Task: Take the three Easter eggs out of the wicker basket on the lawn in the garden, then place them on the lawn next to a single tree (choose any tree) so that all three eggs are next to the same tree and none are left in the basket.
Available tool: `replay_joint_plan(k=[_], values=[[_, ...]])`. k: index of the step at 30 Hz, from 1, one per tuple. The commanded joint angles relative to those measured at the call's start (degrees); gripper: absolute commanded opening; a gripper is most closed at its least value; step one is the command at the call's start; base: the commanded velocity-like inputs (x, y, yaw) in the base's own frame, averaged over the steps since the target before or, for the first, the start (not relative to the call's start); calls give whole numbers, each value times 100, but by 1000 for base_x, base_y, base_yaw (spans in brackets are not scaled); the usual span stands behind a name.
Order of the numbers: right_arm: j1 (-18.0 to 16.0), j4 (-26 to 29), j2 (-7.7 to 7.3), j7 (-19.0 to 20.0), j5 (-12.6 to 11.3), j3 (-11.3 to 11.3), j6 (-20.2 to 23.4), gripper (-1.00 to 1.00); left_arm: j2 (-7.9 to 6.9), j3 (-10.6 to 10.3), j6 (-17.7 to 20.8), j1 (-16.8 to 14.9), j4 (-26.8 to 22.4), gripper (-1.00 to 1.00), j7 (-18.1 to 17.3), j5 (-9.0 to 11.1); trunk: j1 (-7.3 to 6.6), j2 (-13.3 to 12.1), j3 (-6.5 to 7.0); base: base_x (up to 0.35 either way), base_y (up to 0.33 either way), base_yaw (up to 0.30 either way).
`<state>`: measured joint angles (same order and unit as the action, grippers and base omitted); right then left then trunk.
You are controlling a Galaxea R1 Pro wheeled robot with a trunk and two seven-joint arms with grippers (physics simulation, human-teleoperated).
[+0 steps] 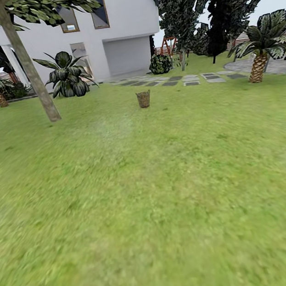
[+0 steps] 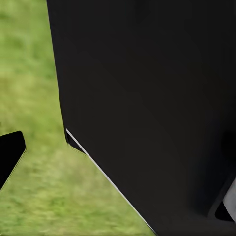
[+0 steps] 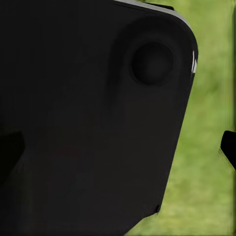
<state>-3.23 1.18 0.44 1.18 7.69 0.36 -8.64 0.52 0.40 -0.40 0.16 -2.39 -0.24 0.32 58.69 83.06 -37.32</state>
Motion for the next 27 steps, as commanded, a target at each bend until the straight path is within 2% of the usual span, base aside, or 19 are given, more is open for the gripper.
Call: replay_joint_plan(k=[1,27], values=[[-2,-3,0,4,38,-1,-17,100,0,4,-4,2,-7,100,-2,3,3,2,-4,339,0,0],[-2,-3,-1,-2,43,5,-24,100,-2,4,-4,2,-8,100,-2,3,3,2,-4,340,0,0]])
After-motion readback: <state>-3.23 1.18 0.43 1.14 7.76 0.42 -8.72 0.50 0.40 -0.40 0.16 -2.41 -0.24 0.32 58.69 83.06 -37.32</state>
